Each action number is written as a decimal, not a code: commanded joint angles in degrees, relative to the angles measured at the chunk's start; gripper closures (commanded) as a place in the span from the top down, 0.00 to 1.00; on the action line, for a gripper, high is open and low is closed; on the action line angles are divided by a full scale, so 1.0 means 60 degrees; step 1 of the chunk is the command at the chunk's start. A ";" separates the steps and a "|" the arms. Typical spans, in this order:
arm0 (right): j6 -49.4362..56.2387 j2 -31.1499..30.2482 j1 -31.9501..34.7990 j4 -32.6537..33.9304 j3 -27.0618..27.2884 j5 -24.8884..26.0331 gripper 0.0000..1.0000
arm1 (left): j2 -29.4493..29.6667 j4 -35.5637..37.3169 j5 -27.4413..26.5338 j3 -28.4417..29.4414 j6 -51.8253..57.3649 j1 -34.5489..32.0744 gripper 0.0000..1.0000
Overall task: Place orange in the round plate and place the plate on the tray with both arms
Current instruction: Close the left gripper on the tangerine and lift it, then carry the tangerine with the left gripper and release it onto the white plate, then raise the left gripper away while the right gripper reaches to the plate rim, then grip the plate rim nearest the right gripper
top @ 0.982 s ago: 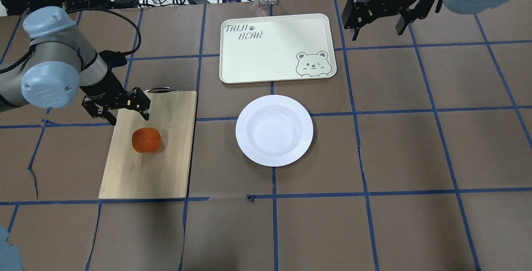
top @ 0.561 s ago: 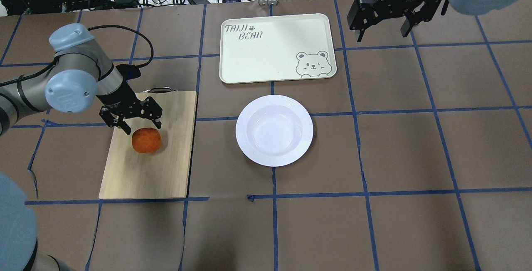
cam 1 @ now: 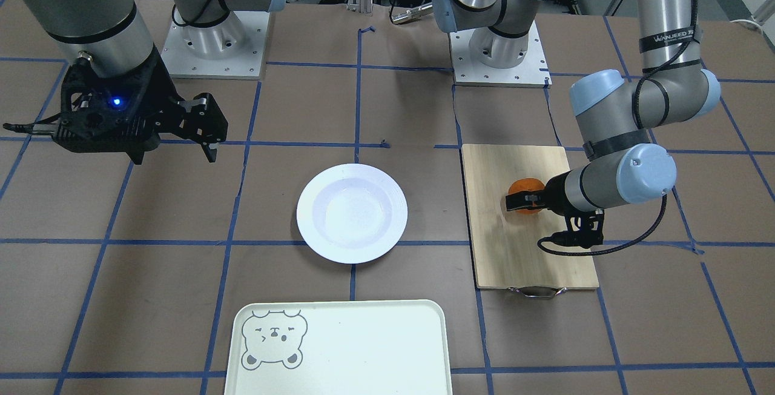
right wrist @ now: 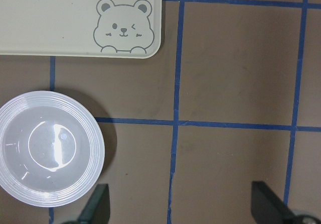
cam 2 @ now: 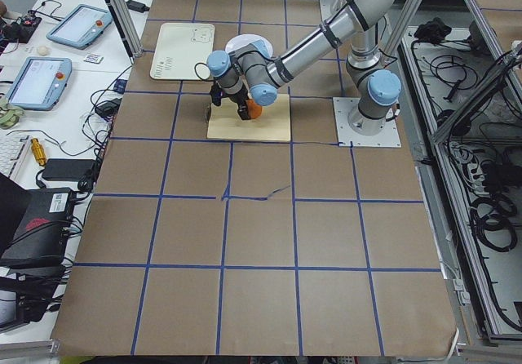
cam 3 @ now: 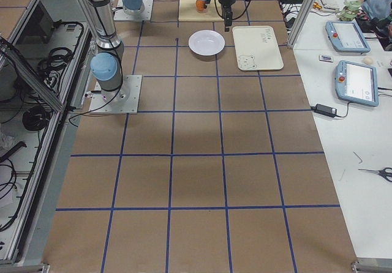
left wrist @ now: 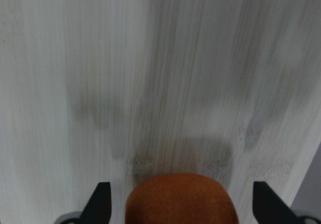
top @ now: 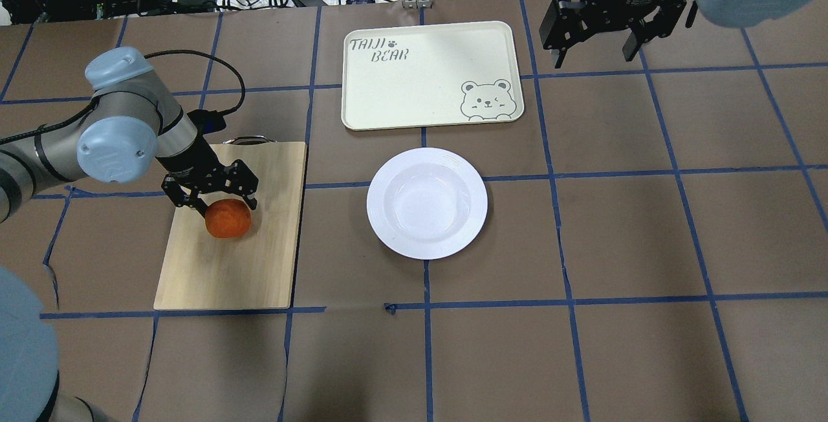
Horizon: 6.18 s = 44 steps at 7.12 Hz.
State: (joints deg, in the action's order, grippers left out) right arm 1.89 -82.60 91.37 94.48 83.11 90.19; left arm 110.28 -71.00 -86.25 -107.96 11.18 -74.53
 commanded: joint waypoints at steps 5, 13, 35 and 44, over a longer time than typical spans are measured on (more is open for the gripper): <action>0.0125 -0.0003 -0.0008 0.0000 0.0079 0.0013 1.00 | -0.0070 -0.0265 -0.0025 0.0106 -0.0120 0.0030 0.00; 0.0095 -0.0003 -0.0008 0.0000 0.0079 -0.0002 1.00 | 0.0513 -0.1161 0.1235 0.3183 -0.4011 -0.2923 0.00; -0.1514 0.1064 0.0299 0.6749 0.5099 -0.2808 1.00 | -0.1724 -0.3343 -0.1049 0.5409 -0.4237 -0.2329 1.00; -0.2410 0.2236 0.0841 0.8745 0.6260 -0.3605 1.00 | -0.2735 -0.2961 -0.1167 0.3742 -0.4090 -0.2065 1.00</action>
State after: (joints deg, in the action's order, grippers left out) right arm -12.45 -70.17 96.38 146.77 120.00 68.59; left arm 95.03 -88.77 -93.18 -84.19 -13.44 -86.65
